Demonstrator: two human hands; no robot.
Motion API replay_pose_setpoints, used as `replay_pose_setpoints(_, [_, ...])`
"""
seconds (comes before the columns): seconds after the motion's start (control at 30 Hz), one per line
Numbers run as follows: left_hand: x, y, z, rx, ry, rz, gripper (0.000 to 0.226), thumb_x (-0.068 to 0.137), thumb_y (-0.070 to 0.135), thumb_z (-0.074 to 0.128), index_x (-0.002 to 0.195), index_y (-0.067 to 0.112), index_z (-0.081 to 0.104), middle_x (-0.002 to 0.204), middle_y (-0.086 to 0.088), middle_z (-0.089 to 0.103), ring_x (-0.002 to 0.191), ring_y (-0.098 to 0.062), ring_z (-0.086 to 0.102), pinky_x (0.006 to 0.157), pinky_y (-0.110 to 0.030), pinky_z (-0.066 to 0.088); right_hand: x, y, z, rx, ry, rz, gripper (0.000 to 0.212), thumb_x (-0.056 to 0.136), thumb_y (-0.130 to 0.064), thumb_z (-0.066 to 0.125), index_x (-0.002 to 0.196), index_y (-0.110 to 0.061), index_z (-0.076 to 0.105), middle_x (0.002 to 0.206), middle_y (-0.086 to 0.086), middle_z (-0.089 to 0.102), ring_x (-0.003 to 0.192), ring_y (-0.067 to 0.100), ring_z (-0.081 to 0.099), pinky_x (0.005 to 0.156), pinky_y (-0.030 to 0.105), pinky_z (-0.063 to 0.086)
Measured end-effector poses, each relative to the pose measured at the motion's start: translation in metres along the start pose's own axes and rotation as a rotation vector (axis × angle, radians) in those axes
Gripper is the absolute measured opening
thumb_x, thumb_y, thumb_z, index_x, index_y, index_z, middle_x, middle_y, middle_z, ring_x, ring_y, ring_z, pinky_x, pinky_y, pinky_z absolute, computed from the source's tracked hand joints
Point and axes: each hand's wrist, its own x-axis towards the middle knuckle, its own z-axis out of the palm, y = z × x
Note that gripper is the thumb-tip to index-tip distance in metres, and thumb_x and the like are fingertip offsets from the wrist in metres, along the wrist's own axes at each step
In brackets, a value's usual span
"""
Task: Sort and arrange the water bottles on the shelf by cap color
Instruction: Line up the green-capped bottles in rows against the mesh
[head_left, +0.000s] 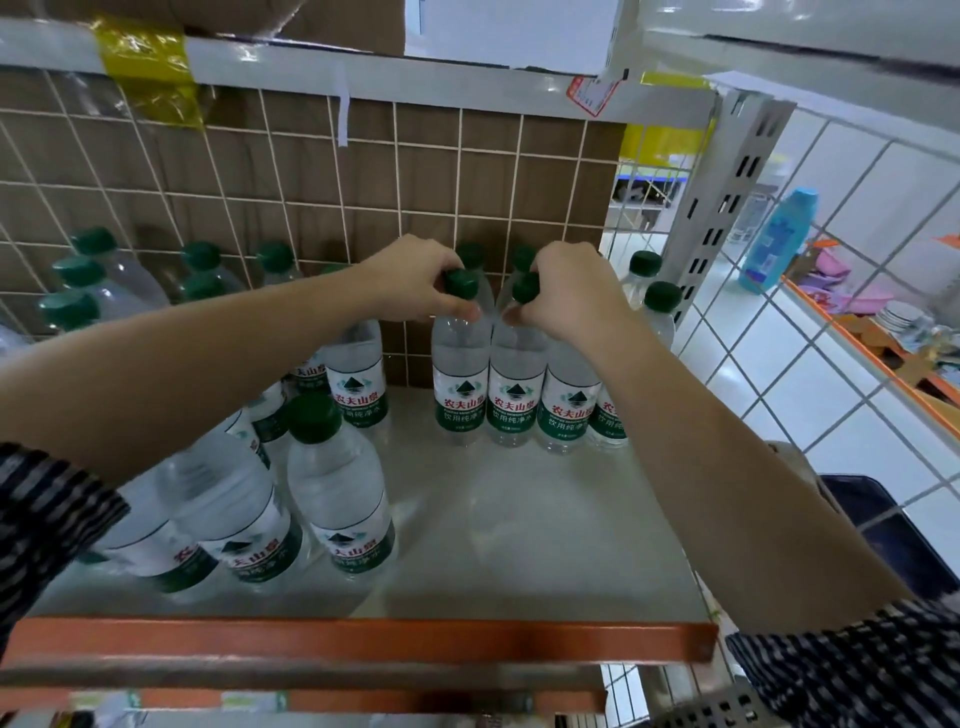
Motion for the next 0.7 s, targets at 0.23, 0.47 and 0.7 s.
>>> replay_pose_setpoints(0.23, [-0.05, -0.008, -0.046, 0.053, 0.075, -0.019, 0.029, 0.091, 0.038, 0.063, 0.116, 0.023, 0.064, 0.098, 0.013, 0.064, 0.09, 0.003, 0.06, 0.073, -0.014, 0.042, -0.02, -0.023, -0.005, 0.169, 0.228, -0.184, 0.029, 0.091, -0.026, 0.066, 0.116, -0.014, 0.066, 0.112, 0.006, 0.068, 0.097, 0.023, 0.065, 0.083, 0.031, 0.049])
replay_pose_setpoints(0.47, [-0.098, -0.046, -0.081, 0.167, 0.257, -0.083, 0.022, 0.091, 0.028, 0.066, 0.112, 0.023, 0.067, 0.101, 0.007, 0.066, 0.091, -0.008, 0.061, 0.079, -0.02, 0.047, -0.016, -0.069, -0.002, 0.236, 0.158, -0.354, 0.031, 0.091, -0.027, 0.066, 0.121, -0.017, 0.066, 0.12, 0.001, 0.067, 0.107, 0.017, 0.063, 0.09, 0.028, 0.047])
replay_pose_setpoints(0.7, [-0.095, -0.099, -0.098, 0.247, 0.239, -0.1, 0.041, 0.09, 0.036, 0.067, 0.125, 0.016, 0.062, 0.119, -0.004, 0.066, 0.104, -0.018, 0.061, 0.089, -0.034, 0.051, 0.018, -0.116, 0.017, 0.239, -0.093, -0.428, 0.041, 0.088, -0.03, 0.07, 0.127, -0.023, 0.061, 0.125, -0.001, 0.062, 0.103, 0.012, 0.057, 0.084, 0.027, 0.043])
